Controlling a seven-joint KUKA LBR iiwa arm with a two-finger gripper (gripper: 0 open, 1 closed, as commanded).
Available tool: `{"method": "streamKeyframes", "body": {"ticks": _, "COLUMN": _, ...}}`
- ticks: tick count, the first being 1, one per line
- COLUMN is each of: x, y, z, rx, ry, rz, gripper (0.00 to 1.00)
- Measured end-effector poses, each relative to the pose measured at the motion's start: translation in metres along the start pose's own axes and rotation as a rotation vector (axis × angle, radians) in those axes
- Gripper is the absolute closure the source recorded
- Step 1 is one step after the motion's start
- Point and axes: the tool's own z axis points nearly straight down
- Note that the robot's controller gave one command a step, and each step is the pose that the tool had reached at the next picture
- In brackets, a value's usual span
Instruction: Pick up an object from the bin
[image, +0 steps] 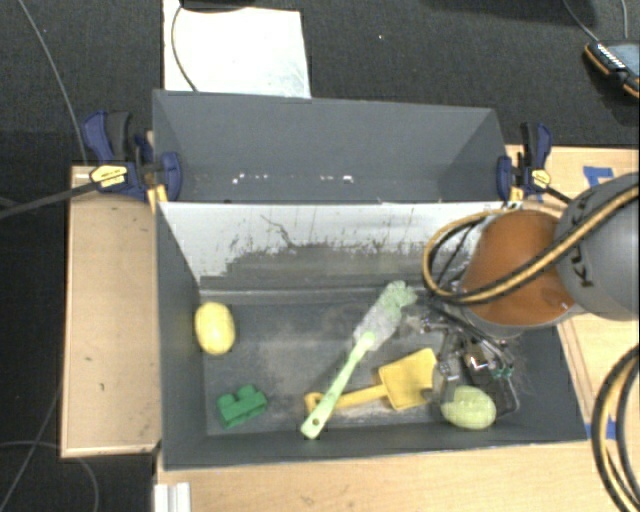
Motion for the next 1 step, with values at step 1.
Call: {"method": "streamKeyframes", "body": {"ticks": 1, "x": 0.0265, "y": 0.0103, "z": -0.0010, "rx": 0.000, "ry": 0.002, "rz": 0.338, "gripper": 1.00}}
